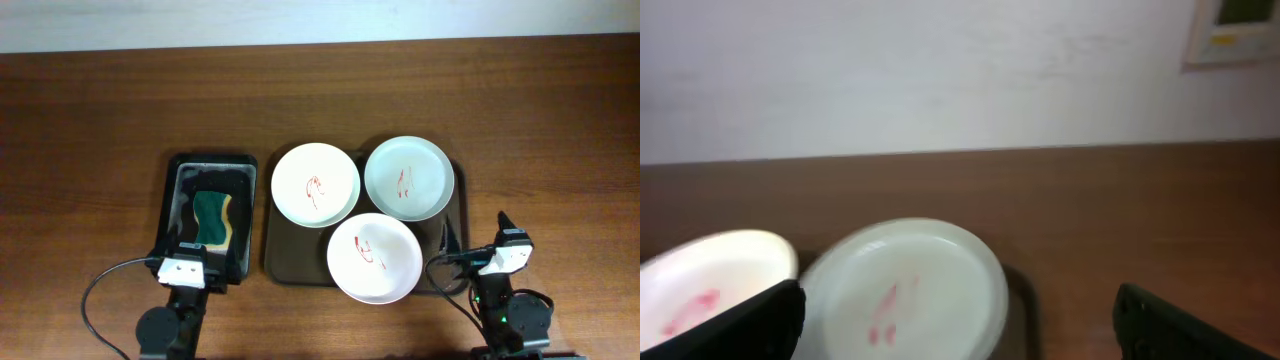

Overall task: Clean dirty plates on tray and stack at the side
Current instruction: 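Move left gripper to the green sponge and right gripper toward the plates, then grasp the sponge with left gripper and the front plate's rim with right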

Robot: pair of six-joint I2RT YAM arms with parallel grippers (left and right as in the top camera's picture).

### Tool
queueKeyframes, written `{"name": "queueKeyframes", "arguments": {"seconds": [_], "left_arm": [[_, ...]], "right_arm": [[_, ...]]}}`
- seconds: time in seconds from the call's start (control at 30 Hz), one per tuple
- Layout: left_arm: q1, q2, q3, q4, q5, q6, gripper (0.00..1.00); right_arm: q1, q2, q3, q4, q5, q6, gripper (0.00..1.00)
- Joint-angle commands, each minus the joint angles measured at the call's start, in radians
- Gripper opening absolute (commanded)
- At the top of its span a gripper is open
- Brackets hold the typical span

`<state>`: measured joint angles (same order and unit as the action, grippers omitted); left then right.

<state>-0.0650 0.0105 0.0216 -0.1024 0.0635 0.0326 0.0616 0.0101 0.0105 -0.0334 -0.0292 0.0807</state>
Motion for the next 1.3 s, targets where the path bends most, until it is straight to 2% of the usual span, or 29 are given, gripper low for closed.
{"name": "queueKeyframes", "arguments": {"seconds": [0.0,0.13,0.33,0.4,0.47,0.53,0.6,0.77,0.8,0.83,0.87,0.9,0.93,0.97,1.0,1.2,1.27], "left_arm": [[0.005,0.035,0.136,-0.170,-0.004,-0.034,1.00],[0.005,0.293,0.406,-0.349,-0.046,-0.040,0.99],[0.005,0.761,0.734,-0.629,-0.037,-0.040,0.99],[0.005,0.863,0.796,-0.681,-0.013,-0.040,0.99],[0.005,0.908,0.796,-0.670,0.008,-0.040,0.99],[0.005,0.932,0.796,-0.642,-0.002,-0.040,0.99],[0.029,1.010,0.796,-0.620,-0.079,-0.146,0.99],[0.075,1.371,0.796,-0.480,-0.079,-0.159,0.98],[0.075,1.432,0.796,-0.448,-0.066,-0.159,0.95],[0.074,1.514,0.796,-0.407,-0.056,-0.159,0.84],[0.074,1.568,0.796,-0.389,-0.055,-0.159,0.64],[0.075,1.605,0.796,-0.380,-0.052,-0.159,0.54],[0.075,1.614,0.796,-0.380,-0.052,-0.159,0.30],[0.075,1.604,0.798,-0.380,-0.053,-0.159,0.10],[0.075,1.589,0.806,-0.381,-0.053,-0.159,0.00],[0.074,1.400,0.849,-0.512,-0.014,-0.160,0.00],[0.074,1.397,0.847,-0.544,-0.012,-0.160,0.00]], "right_arm": [[0.003,0.000,0.021,-0.023,-0.068,0.036,0.99],[0.003,0.129,0.263,-0.297,-0.069,0.055,0.99],[0.003,0.639,0.710,-0.734,-0.118,0.058,0.99],[0.003,0.797,0.837,-0.841,-0.119,0.059,0.99],[0.003,0.902,0.893,-0.864,-0.240,0.058,0.99],[0.003,0.955,0.893,-0.845,-0.249,0.058,0.99],[0.003,1.028,0.893,-0.848,-0.249,0.058,0.99],[0.003,1.077,0.893,-0.853,-0.249,0.059,0.99],[0.003,1.077,0.893,-0.853,-0.249,0.059,0.99],[0.003,1.077,0.893,-0.853,-0.249,0.059,0.99],[0.003,1.077,0.893,-0.853,-0.249,0.059,0.99],[0.003,1.077,0.893,-0.853,-0.249,0.059,0.99],[0.003,1.077,0.893,-0.853,-0.248,0.059,0.99],[0.003,1.077,0.893,-0.853,-0.248,0.058,0.99],[0.003,1.078,0.893,-0.853,-0.248,0.058,0.99],[0.003,1.134,0.891,-0.900,-0.248,0.058,0.99],[0.004,1.199,0.891,-0.918,-0.248,0.058,0.88]]}}
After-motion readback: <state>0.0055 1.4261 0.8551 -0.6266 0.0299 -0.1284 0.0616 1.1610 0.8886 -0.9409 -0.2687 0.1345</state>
